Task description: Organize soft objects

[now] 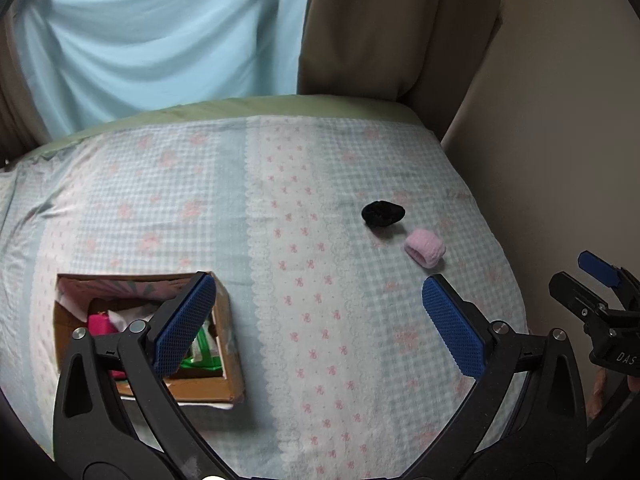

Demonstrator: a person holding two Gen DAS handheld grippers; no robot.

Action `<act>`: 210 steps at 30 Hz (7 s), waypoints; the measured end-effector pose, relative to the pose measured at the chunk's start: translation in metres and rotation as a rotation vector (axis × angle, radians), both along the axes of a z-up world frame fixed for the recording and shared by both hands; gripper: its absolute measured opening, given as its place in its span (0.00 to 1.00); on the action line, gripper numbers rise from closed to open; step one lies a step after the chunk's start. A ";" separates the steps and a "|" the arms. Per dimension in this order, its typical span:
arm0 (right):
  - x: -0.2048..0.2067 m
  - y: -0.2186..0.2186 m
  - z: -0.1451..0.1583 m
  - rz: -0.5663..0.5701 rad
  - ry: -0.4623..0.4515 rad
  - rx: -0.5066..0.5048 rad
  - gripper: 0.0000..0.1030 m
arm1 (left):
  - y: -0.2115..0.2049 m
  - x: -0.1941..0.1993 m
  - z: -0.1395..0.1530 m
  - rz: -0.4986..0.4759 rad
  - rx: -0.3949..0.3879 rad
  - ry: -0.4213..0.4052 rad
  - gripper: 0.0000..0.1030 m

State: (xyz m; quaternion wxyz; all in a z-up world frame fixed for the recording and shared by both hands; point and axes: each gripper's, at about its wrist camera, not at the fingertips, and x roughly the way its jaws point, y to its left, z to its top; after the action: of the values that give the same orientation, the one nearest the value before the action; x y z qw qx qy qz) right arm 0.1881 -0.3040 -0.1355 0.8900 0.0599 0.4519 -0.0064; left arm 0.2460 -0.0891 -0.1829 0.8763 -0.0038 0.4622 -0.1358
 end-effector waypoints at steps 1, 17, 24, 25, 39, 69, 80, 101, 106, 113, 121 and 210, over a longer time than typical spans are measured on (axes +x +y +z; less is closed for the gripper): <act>0.005 -0.009 -0.010 0.012 0.004 -0.006 0.96 | -0.013 0.010 -0.009 -0.014 0.003 0.006 1.00; 0.096 -0.080 -0.193 0.225 0.032 -0.023 0.96 | -0.150 0.153 -0.212 -0.203 0.037 0.130 0.99; 0.118 -0.065 -0.244 0.319 0.033 -0.075 0.94 | -0.178 0.187 -0.254 -0.250 0.087 0.082 0.95; 0.120 -0.062 -0.247 0.330 0.029 -0.095 0.90 | -0.182 0.191 -0.256 -0.252 0.095 0.078 0.92; 0.128 -0.068 -0.250 0.253 0.056 -0.063 0.40 | -0.188 0.208 -0.250 -0.231 0.078 0.113 0.22; 0.031 0.068 0.042 0.123 -0.092 0.008 0.39 | 0.037 0.032 0.020 -0.095 -0.081 -0.008 0.21; -0.007 0.213 0.062 0.176 -0.056 0.072 0.39 | 0.218 -0.039 0.041 0.011 -0.019 0.007 0.21; 0.054 0.356 -0.056 0.135 0.265 0.208 0.39 | 0.349 -0.013 -0.073 0.003 0.085 0.268 0.21; 0.083 0.355 -0.092 0.099 0.375 0.219 0.39 | 0.344 0.018 -0.103 -0.006 0.072 0.362 0.21; 0.114 0.351 -0.131 0.057 0.499 0.212 0.39 | 0.319 0.048 -0.130 -0.035 0.096 0.425 0.21; 0.133 0.346 -0.153 0.048 0.576 0.210 0.42 | 0.320 0.066 -0.139 -0.032 0.050 0.435 0.36; -0.120 0.191 0.178 0.000 -0.258 -0.092 0.99 | 0.208 -0.212 0.195 0.158 0.048 -0.435 1.00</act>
State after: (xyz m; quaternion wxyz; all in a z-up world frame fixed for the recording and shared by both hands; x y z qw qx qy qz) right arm 0.0684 -0.1135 0.0428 0.9426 0.0193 0.3328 -0.0193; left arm 0.0345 0.1186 0.0124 0.9631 0.0100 0.2637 -0.0534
